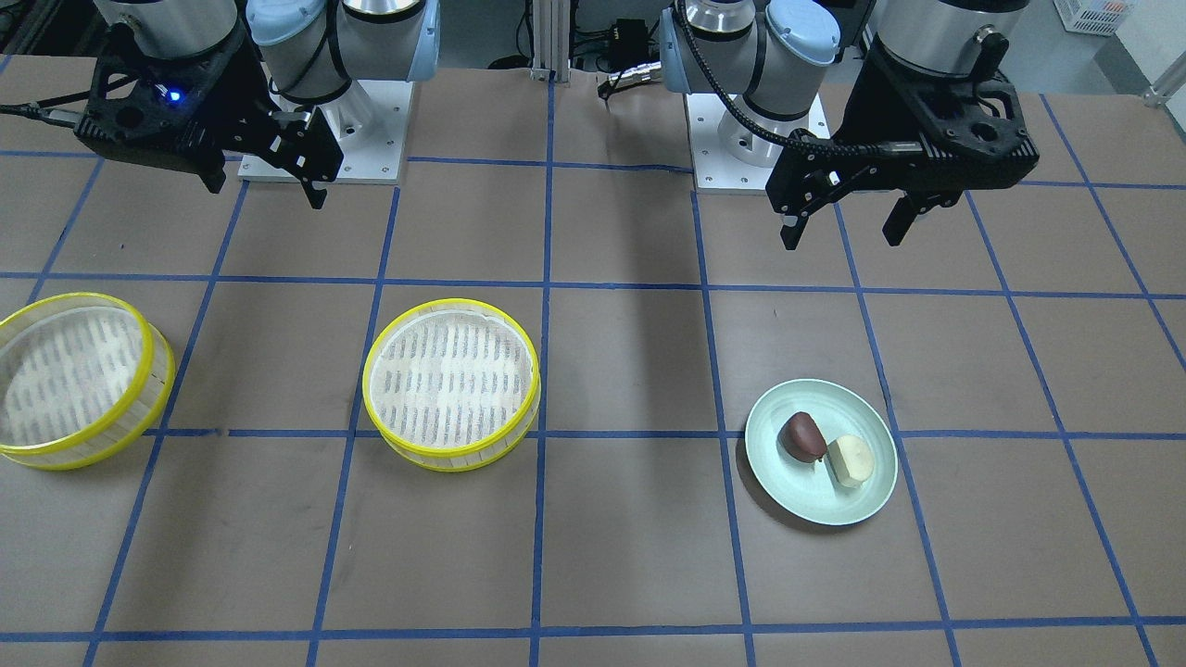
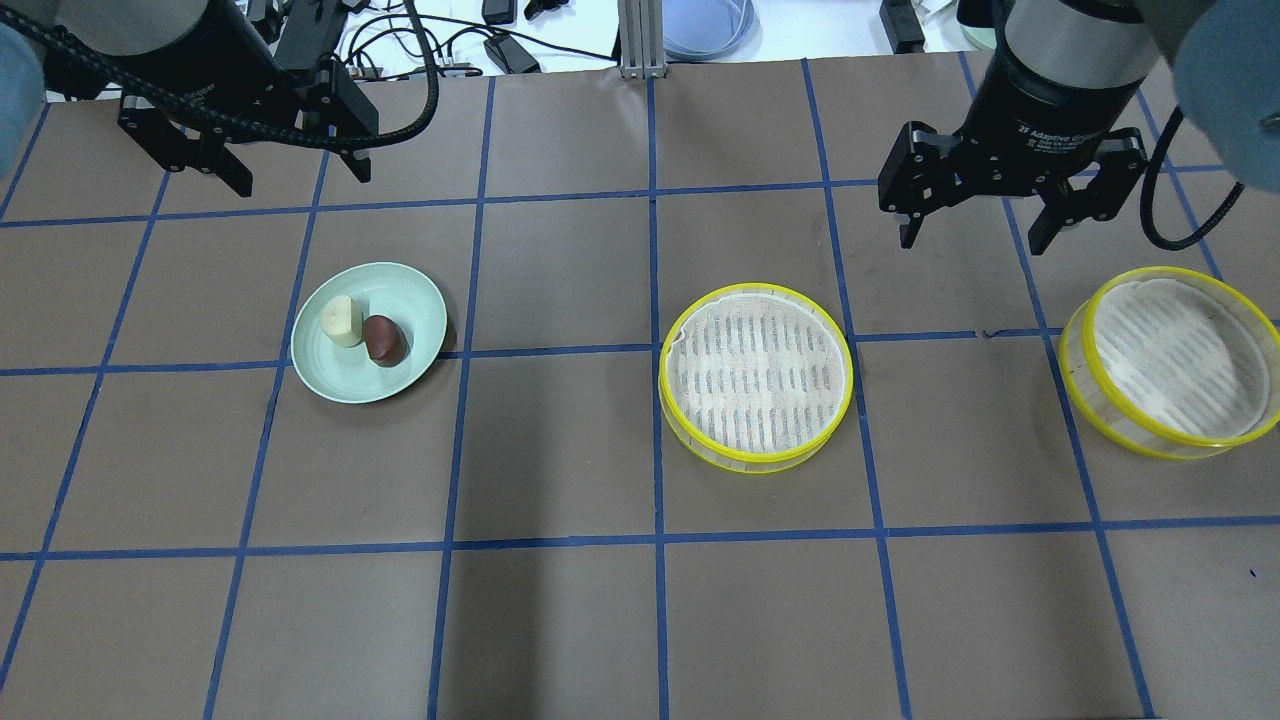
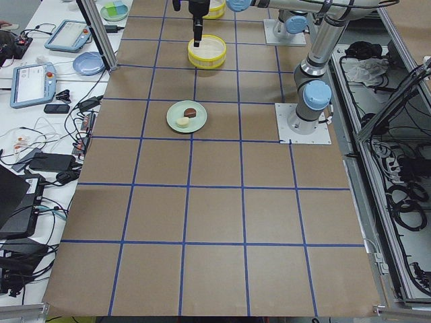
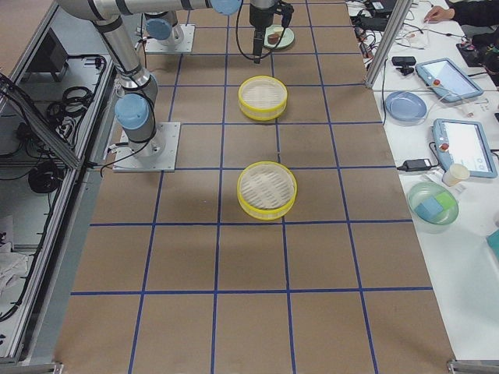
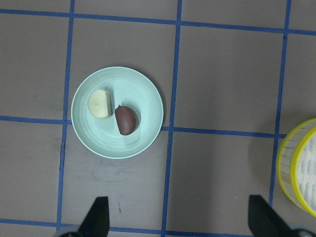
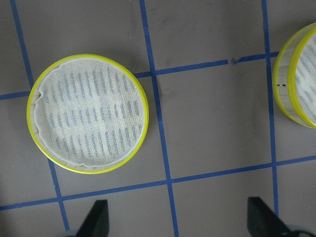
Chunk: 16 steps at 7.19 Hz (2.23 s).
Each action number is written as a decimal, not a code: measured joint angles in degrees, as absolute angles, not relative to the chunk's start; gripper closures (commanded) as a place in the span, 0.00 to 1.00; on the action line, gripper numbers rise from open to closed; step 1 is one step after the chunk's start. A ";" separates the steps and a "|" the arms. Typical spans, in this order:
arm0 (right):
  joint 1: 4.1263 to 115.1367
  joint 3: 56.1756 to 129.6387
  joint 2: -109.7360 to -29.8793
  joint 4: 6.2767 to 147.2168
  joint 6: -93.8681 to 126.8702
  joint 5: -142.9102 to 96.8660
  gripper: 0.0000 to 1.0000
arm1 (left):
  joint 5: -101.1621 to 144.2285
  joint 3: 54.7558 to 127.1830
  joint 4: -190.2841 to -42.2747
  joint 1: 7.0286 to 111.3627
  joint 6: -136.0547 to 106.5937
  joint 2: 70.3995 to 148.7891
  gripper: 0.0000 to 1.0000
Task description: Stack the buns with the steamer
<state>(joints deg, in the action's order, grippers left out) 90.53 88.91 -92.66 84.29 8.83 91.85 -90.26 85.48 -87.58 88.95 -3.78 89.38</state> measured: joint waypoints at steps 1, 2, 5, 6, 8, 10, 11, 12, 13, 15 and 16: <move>90.53 88.94 -92.62 84.29 8.80 91.85 0.00 | -90.27 85.60 -87.53 88.89 -3.70 89.38 0.00; 90.53 88.94 -92.49 84.33 8.75 91.89 0.00 | -90.31 85.86 -87.40 88.74 -3.19 89.51 0.00; 87.28 88.84 -91.92 84.70 2.59 92.53 0.00 | -89.83 87.58 -86.35 82.00 3.95 92.37 0.00; 83.87 88.86 -91.77 84.79 -3.24 92.96 0.00 | -89.83 89.37 -83.31 80.01 5.78 95.09 0.00; 76.71 88.95 -90.04 85.83 -18.20 95.03 0.00 | -90.04 94.12 -72.13 78.25 6.77 101.97 0.00; 69.64 89.07 -86.78 89.60 -31.63 98.19 0.00 | -89.69 96.52 -64.42 77.23 6.59 108.88 0.03; 66.20 89.10 -84.18 92.84 -37.32 98.72 0.00 | -89.51 96.86 -62.57 76.90 6.52 111.13 0.03; 62.76 89.11 -81.09 96.91 -43.08 98.78 0.01 | -89.38 97.12 -61.73 76.68 6.14 112.72 0.03; 59.68 89.12 -78.01 100.65 -47.69 98.54 0.04 | -89.35 97.23 -61.14 76.54 5.21 114.04 0.03; 55.14 89.74 -71.99 106.42 -51.46 98.30 0.06 | -89.42 97.32 -60.15 76.07 3.68 116.36 0.03; 53.03 90.66 -69.20 110.47 -53.46 98.04 0.06 | -89.38 97.35 -59.70 75.59 3.51 117.33 0.03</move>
<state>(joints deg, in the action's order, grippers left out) 53.03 90.66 -69.20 110.47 -53.46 98.04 -89.38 97.35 -59.70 75.59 3.51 117.33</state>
